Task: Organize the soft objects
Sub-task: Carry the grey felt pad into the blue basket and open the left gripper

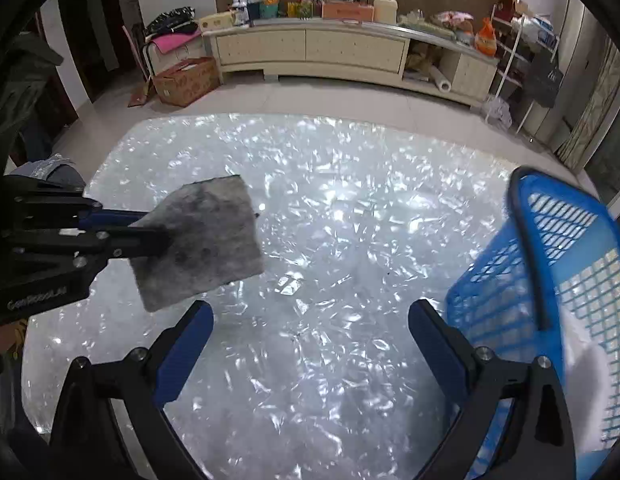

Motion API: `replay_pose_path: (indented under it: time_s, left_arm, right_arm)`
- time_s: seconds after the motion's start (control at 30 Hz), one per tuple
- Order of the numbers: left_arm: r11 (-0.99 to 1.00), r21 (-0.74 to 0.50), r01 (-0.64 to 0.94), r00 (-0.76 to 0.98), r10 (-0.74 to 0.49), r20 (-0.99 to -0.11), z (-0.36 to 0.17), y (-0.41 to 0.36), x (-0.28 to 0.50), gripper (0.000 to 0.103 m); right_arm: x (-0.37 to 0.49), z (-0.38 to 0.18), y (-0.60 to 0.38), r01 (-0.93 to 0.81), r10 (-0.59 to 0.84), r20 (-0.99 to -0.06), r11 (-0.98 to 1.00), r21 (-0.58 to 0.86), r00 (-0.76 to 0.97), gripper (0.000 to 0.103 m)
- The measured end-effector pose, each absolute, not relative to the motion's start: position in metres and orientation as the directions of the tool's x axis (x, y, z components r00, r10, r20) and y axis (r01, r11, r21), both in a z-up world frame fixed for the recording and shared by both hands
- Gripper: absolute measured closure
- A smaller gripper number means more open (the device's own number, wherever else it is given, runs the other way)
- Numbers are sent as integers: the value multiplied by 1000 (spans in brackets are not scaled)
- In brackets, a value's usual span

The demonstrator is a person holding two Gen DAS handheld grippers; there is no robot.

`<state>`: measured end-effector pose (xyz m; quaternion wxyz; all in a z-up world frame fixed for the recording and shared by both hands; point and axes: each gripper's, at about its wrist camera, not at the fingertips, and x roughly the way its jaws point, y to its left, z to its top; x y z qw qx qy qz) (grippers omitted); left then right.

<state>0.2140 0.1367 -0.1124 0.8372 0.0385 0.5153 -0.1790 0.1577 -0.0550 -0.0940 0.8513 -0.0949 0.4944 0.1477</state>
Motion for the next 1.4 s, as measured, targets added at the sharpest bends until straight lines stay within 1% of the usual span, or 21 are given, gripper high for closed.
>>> replay_pose_path:
  time_s: [0.23,0.27,0.3,0.33,0.67,0.8,1.03,1.4]
  left_arm:
    - [949,-89,302,448,-224,-865,-68,136,173,92]
    - [950,-79,301,456,-217,-863,-61,133,166,92]
    - [951,-73,300,462,-212,-861,-55,130,161,92]
    - [952,-70,298,467,-209,-859,-50,127,156,91]
    - [944,-51,325,506,-219,-834,-1,78,106,91]
    - [939,-33,344,515,-218,-829,12,52,97,91]
    - [918,-34,395,517,-253,-818,26,2,91,91]
    - [884,-50,465,478,-298,-826,26,-79,116,91]
  right_arm:
    - [128,-50,-61,-371,198,-843,929,-1,500,5]
    - [122,-45,-62,-375,199,-842,927,-4,501,4]
    - [119,-41,-62,-378,200,-841,926,-6,502,0]
    - [114,-35,-63,-382,203,-839,924,-7,505,0]
    - [74,5,-110,-355,202,-805,935,-11,558,0]
    - [63,13,-137,-331,197,-796,944,-4,572,0]
    - [50,19,-181,-293,189,-780,956,8,597,0]
    - [48,18,-241,-219,139,-785,976,5,604,0]
